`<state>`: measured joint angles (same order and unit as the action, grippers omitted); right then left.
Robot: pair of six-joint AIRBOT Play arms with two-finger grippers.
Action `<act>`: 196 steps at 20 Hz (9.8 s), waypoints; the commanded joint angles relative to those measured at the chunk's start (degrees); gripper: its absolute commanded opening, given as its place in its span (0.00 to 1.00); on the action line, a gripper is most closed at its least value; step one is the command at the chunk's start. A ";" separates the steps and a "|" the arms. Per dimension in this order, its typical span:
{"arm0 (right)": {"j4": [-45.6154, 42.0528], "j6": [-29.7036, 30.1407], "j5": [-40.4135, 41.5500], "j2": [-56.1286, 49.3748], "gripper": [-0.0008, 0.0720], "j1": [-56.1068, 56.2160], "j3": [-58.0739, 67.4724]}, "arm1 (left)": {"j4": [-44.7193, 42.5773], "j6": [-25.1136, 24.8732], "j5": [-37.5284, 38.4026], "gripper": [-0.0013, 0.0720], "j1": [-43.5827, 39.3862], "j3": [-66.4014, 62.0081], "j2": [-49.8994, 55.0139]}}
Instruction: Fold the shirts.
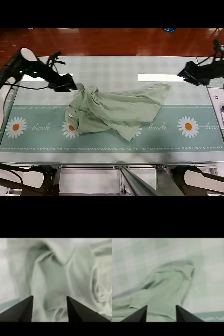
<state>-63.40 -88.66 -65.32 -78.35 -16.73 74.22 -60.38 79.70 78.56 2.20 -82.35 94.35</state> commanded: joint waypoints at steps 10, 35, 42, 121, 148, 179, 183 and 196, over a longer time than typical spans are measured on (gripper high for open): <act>11.08 10.01 1.40 30.14 0.57 -8.74 -44.33 | 12.22 3.91 -11.21 0.71 -3.32 57.42 -38.01; 20.50 -4.17 15.17 25.73 0.56 31.36 -53.57 | 27.12 1.64 -39.93 0.05 -8.96 55.10 -28.85; 30.56 -3.23 26.71 12.81 0.56 43.39 -48.48 | 27.17 0.85 -39.91 0.05 -9.01 55.10 -28.85; 4.17 5.33 2.84 19.10 0.56 -1.79 -27.76 | 18.18 -8.57 -10.10 0.71 24.98 31.08 -6.82; 12.92 8.74 -0.57 13.75 0.56 -6.60 -45.72 | 18.84 -9.40 -6.93 0.05 18.18 23.17 -4.37; -4.02 2.67 -7.52 30.32 0.04 8.33 43.56 | 27.87 -2.47 -5.11 0.05 29.51 -33.55 -41.42; -10.80 1.60 -12.39 37.51 0.04 8.33 43.50 | 12.79 -0.33 -4.46 0.05 28.00 -33.55 -50.90; -6.60 0.87 -12.59 37.90 0.04 8.35 13.35 | -17.81 9.55 1.66 0.05 3.85 -16.02 -50.05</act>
<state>-73.47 -88.29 -82.65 -39.46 -8.43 98.41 -75.48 87.96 80.03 7.35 -105.71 41.58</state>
